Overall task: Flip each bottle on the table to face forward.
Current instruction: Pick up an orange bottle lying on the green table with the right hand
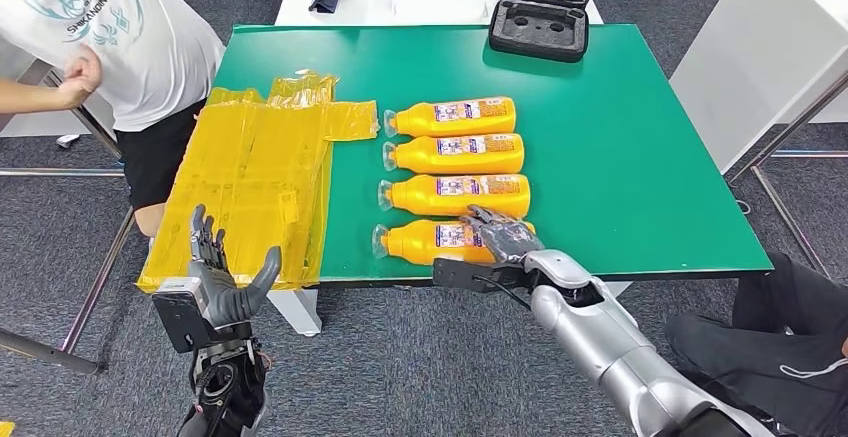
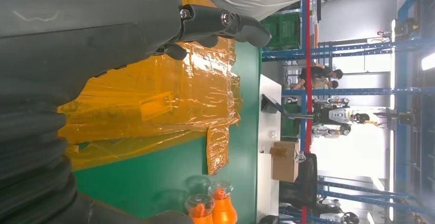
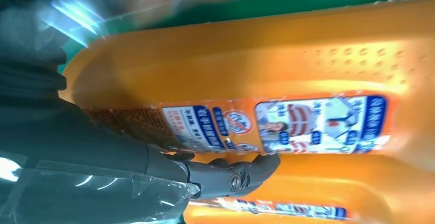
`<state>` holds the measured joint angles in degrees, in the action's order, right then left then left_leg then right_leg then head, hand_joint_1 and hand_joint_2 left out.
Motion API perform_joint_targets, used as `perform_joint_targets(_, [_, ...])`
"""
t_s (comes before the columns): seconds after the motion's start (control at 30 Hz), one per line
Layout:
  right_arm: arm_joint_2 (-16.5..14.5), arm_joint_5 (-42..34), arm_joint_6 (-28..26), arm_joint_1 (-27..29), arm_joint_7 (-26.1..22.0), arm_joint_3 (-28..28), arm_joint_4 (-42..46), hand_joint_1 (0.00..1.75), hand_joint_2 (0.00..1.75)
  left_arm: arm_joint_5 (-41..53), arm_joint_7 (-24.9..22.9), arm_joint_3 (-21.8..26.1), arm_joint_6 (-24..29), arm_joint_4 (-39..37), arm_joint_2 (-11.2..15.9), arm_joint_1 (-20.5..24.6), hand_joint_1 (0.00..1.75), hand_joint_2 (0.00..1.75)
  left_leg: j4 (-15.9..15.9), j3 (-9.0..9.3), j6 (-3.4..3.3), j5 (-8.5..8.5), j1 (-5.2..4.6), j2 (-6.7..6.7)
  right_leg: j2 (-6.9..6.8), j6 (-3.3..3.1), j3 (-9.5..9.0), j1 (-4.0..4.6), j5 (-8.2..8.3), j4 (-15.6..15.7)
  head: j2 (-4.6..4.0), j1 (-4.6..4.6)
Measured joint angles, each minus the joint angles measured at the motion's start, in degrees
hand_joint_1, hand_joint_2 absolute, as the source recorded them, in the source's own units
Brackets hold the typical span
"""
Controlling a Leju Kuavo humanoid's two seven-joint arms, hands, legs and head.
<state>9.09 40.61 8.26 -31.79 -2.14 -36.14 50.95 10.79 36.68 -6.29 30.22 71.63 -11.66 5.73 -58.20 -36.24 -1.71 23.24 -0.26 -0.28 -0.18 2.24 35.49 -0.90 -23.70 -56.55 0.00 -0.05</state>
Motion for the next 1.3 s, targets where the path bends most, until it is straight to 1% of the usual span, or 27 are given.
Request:
perform_joint_targets(0.1, [0.01,-0.27,0.16,-0.41,-0.34,0.27,-0.82,0.01,1.75,-0.34,0.01,0.00,0.18,-0.01,0.05,0.08,0.00,1.75,0.00,0.00,0.00,0.00,0.00,0.00,0.00,0.00,-0.01,0.00,0.00,0.00,0.00,0.00])
perform_joint_targets(0.27, [-0.10,-0.74,0.20,-0.84,-0.58,0.41,-1.78,0.16,1.75,-0.40,0.05,0.00,0.16,-0.01,0.08,0.12,0.00,1.75,0.00,0.01,0.00,0.00,0.00,0.00,0.00,0.00,-0.01,0.00,0.00,0.00,0.00,0.00])
perform_joint_targets(0.53, [-0.13,-1.47,0.68,-1.46,-0.96,0.56,-2.69,0.27,1.75,-0.44,0.10,0.00,0.31,-0.08,0.13,0.14,0.00,1.75,0.00,0.01,0.00,0.00,0.00,0.00,0.00,0.00,-0.02,0.00,0.00,0.00,0.00,0.00])
perform_joint_targets(0.8, [-0.27,-1.86,1.01,-2.54,-1.66,0.52,-4.22,0.28,1.75,-0.74,0.34,0.00,0.69,-0.27,0.42,0.07,0.00,1.75,0.00,0.02,0.00,0.00,0.00,0.00,0.00,0.00,-0.04,0.00,0.00,0.00,0.00,-0.01])
perform_joint_targets(0.97, [-0.69,-2.14,1.19,-3.60,-1.89,0.41,-5.70,0.38,1.75,-1.02,0.54,0.00,0.95,-0.29,0.47,-0.12,0.00,1.75,0.00,0.02,0.00,0.00,0.00,0.00,0.00,0.00,-0.04,0.00,0.00,0.00,0.00,0.01])
perform_joint_targets(1.17, [-1.30,-2.44,1.41,-4.66,-2.19,0.37,-7.50,0.39,1.75,-1.11,0.63,0.00,1.01,-0.29,0.47,-0.44,0.00,1.75,0.00,0.02,0.00,0.00,0.00,0.00,0.00,0.00,-0.04,0.00,0.00,0.00,0.00,-0.01])
perform_joint_targets(1.2, [-1.35,-2.48,1.43,-4.77,-2.21,0.37,-7.70,0.42,1.75,-1.11,0.63,0.00,1.01,-0.29,0.47,-0.47,0.00,1.75,0.00,0.02,0.00,0.00,0.00,0.00,0.00,0.00,-0.04,0.00,0.00,0.00,0.00,0.00])
perform_joint_targets(1.23, [-1.40,-2.52,1.44,-4.87,-2.23,0.36,-7.89,0.49,1.75,-1.11,0.63,0.00,1.01,-0.29,0.47,-0.50,0.00,1.75,0.00,0.03,0.00,0.00,0.00,0.00,0.00,0.00,-0.04,0.01,0.00,0.00,0.00,0.00])
perform_joint_targets(1.27, [-1.45,-2.54,1.44,-4.95,-2.25,0.36,-8.06,0.61,1.75,-1.11,0.63,0.00,1.01,-0.29,0.47,-0.51,0.00,1.75,0.00,0.03,0.00,0.00,0.00,0.00,0.00,0.00,-0.04,0.00,0.00,0.00,0.00,0.00])
perform_joint_targets(1.3, [-1.51,-2.54,1.45,-5.03,-2.27,0.36,-8.21,0.82,1.75,-1.11,0.63,0.00,1.01,-0.29,0.47,-0.53,0.00,1.75,0.00,0.03,0.00,0.00,0.00,0.00,0.00,0.00,-0.04,0.00,0.00,0.00,0.00,0.01])
